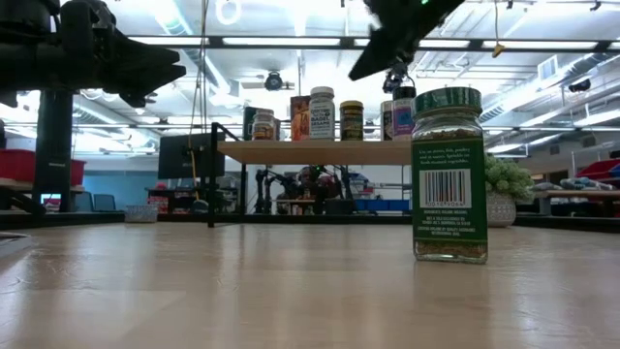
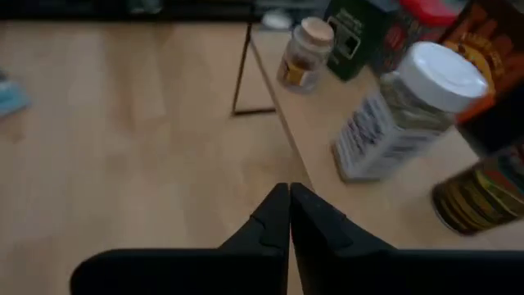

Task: Shelf spices
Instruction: Put the white seasoning bottle on the shelf

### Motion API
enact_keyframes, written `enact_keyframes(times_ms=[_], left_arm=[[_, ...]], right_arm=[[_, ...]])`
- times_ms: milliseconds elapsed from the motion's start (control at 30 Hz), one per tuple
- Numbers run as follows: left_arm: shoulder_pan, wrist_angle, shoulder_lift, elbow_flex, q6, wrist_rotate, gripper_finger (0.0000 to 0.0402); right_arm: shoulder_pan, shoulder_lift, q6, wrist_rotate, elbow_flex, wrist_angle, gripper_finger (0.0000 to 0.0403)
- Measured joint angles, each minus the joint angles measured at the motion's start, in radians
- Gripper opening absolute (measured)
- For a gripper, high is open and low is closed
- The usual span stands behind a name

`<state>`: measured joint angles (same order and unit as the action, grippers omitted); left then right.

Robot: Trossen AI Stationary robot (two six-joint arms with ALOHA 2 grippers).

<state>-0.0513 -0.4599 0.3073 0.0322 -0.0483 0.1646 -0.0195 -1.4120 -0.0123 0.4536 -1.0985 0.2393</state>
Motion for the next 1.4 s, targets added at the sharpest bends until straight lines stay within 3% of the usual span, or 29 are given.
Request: enact_keyframes(times_ms=[233, 367, 567, 1400], left_arm=[[0.000, -0.002, 0.000, 0.000, 0.000, 0.000, 0.0214], [0.000, -0.003, 0.000, 0.000, 0.000, 0.000, 0.0214], [0.000, -0.020, 0.000, 0.000, 0.000, 0.000, 0.0214], [0.000, -0.022, 0.000, 0.000, 0.000, 0.000, 0.0214]], right_arm=[[0.072, -0.180, -0.031, 0.283, 0.155, -0.561, 0.0005], [0.068, -0.290, -0.154, 0.313, 0.145, -0.728, 0.0002], [0.005, -0.375, -0.136, 0.362, 0.117, -0.743, 0.0002], [-0.087, -0.360, -0.121, 0.365, 0.116, -0.692, 0.0000]])
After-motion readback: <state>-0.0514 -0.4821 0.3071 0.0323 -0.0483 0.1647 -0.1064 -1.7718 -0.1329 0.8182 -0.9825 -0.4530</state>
